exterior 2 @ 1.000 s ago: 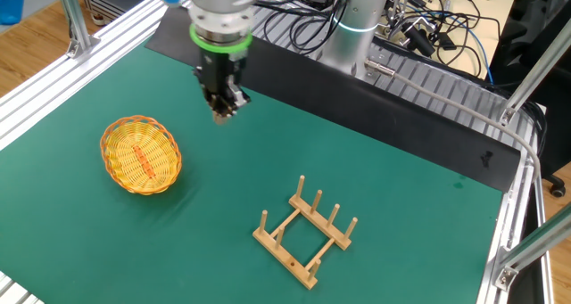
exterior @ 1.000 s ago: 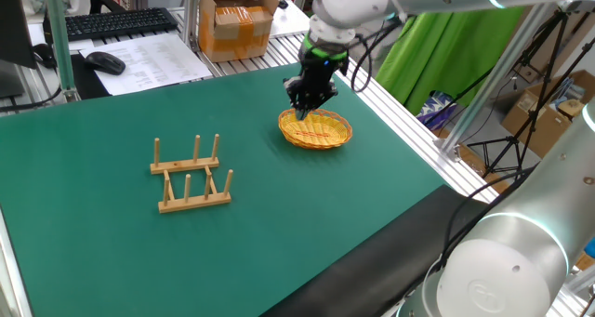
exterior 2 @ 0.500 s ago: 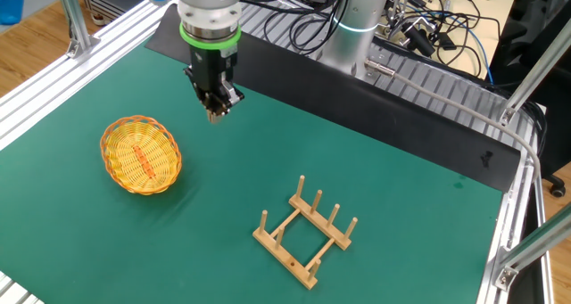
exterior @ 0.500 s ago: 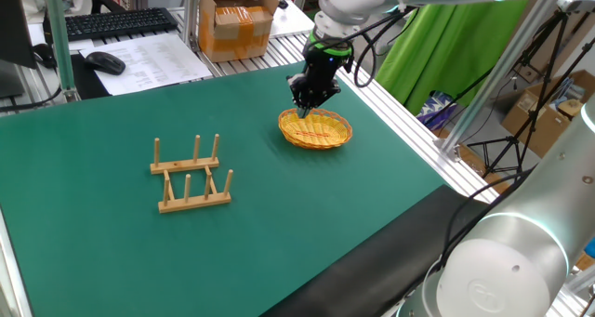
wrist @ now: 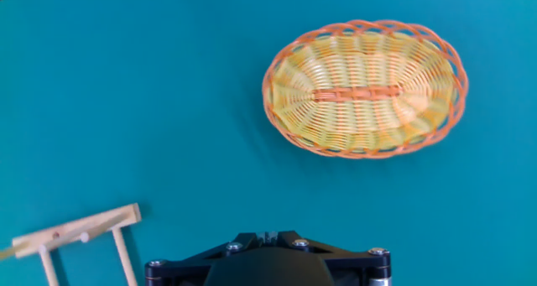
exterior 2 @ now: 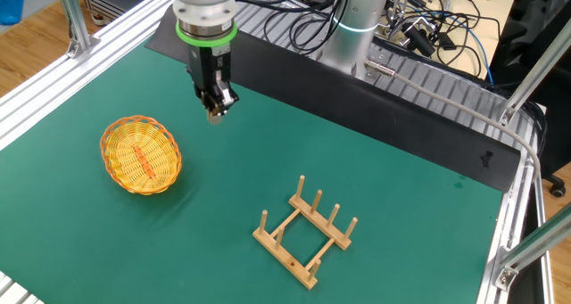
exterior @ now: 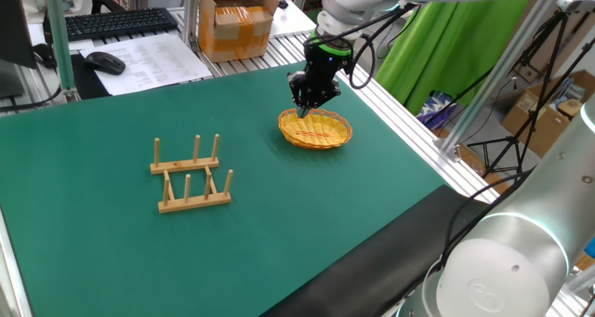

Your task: Put the dish on the dish rack

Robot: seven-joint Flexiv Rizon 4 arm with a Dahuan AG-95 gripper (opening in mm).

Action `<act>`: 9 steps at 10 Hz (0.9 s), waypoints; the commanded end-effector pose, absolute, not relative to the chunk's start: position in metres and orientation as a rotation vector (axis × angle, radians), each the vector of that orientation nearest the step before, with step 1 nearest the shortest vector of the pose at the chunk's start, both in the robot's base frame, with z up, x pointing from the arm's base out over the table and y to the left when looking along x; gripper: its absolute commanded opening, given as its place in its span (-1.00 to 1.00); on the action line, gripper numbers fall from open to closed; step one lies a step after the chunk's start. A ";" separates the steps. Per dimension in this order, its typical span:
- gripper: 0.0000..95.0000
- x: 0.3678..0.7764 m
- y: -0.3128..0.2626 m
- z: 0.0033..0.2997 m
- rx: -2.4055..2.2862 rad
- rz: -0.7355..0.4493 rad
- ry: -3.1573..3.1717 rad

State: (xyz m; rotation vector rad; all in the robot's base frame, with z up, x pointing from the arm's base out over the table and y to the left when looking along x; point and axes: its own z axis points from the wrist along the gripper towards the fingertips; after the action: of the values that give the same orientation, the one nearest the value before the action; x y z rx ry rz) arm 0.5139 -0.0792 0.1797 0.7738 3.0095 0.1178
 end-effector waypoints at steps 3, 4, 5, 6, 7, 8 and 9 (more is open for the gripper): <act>-1.00 0.513 -0.079 0.180 0.786 0.090 3.009; -1.00 0.513 -0.079 0.180 0.743 0.089 3.022; -1.00 0.513 -0.079 0.180 0.660 0.094 3.063; -1.00 0.513 -0.079 0.180 0.619 0.091 3.078; -1.00 0.513 -0.079 0.180 0.495 0.078 3.118; -1.00 0.513 -0.079 0.181 0.402 0.068 3.135; -1.00 0.513 -0.079 0.182 0.328 0.027 3.139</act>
State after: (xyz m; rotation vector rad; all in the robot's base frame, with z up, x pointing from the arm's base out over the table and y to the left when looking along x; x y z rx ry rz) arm 0.5146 -0.0794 0.1811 0.4566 3.1202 0.0651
